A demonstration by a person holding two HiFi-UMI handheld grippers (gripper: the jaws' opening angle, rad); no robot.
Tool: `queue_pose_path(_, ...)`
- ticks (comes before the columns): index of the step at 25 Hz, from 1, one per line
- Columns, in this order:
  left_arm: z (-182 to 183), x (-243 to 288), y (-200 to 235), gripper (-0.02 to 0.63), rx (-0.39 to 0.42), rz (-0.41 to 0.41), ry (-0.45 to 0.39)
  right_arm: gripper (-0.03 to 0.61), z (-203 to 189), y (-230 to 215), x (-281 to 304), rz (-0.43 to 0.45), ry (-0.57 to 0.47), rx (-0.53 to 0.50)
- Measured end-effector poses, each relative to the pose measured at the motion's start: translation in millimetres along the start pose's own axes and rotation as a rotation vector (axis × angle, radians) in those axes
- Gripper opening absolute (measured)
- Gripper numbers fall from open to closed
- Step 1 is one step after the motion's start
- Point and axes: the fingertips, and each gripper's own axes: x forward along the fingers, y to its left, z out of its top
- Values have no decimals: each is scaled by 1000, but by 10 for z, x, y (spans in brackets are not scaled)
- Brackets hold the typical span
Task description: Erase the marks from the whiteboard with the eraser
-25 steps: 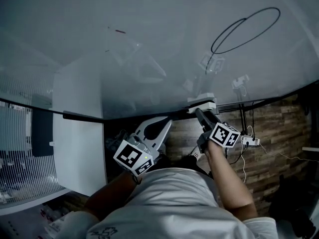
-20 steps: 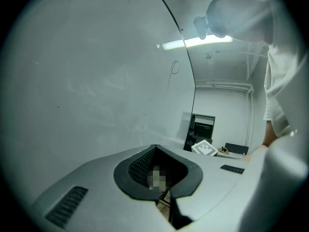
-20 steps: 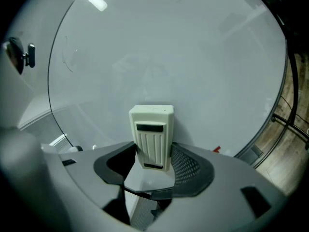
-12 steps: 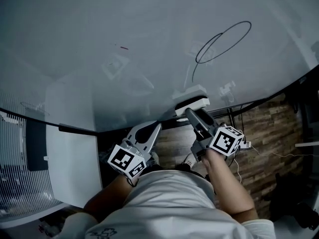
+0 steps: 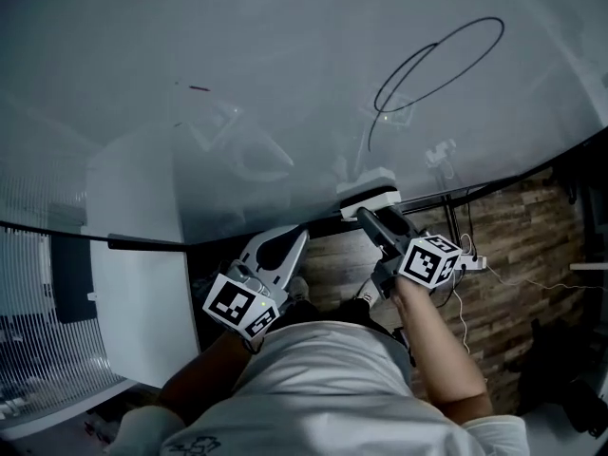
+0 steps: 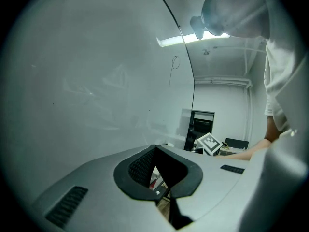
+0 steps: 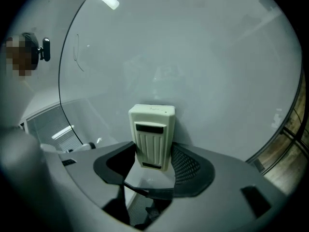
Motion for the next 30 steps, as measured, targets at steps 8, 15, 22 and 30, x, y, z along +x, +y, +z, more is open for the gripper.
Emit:
queue_pose_path(8,-240,30,18,6,-26,18,42,235,-647,-1023,133,-108,135,68)
queue_pose_path(15,-380,-13,74,6,-43,33,67,235,-967,-1394,211,-168,156,180)
queue_pose_path(22,-337,-5,15,6,-37,21,53,233,-768,-1131,179,-139,129,175)
queue_pose_path(30,-91,33,-138,6,-12,8,-6,233,-180,-279,95,-11,52,132)
